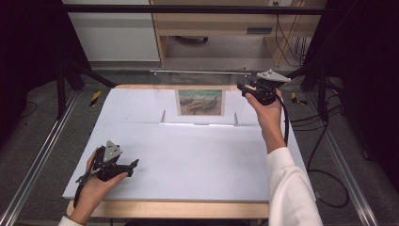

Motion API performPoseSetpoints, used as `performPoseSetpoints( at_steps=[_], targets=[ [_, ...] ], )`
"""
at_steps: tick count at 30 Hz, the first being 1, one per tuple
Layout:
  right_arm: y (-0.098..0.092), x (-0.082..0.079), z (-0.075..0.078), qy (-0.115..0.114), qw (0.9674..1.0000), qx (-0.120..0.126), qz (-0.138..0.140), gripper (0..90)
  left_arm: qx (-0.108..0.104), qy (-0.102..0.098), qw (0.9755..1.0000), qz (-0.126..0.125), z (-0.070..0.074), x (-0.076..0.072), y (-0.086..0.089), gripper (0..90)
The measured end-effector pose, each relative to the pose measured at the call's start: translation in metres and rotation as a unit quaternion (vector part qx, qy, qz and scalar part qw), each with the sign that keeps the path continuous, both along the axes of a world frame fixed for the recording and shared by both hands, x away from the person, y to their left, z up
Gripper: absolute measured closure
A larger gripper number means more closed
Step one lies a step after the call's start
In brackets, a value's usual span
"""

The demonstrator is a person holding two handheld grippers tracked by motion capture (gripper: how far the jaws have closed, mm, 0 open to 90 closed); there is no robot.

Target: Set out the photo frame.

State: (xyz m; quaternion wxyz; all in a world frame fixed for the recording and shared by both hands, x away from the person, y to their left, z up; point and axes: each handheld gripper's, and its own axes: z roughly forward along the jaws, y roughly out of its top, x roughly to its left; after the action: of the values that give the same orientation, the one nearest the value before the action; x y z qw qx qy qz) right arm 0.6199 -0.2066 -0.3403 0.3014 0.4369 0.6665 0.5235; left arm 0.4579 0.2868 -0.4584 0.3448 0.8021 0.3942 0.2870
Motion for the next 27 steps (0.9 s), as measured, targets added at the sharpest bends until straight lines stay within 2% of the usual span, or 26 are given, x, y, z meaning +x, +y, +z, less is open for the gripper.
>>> performPoseSetpoints(
  at_steps=[4, 18, 27],
  targets=[
    [0.001, 0.0012, -0.0006, -0.001, 1.0, 0.002, -0.003, 53.1, -0.002, -0.004, 1.0, 0.005, 0.0012, -0.0001, 0.0017, 10.6],
    [0.0041, 0.0043, -0.0009, 0.002, 0.9999, 0.002, -0.013, 50.9, -0.002, 0.002, 1.0, 0.005, 0.0001, 0.0001, 0.0025, 10.7],
    [0.0063, 0.0049, -0.002, 0.008, 0.9999, -0.002, -0.01, 44.0, -0.004, 0.001, 1.0, 0.005, 0.0005, -0.0001, 0.003, 10.8]
  ],
)
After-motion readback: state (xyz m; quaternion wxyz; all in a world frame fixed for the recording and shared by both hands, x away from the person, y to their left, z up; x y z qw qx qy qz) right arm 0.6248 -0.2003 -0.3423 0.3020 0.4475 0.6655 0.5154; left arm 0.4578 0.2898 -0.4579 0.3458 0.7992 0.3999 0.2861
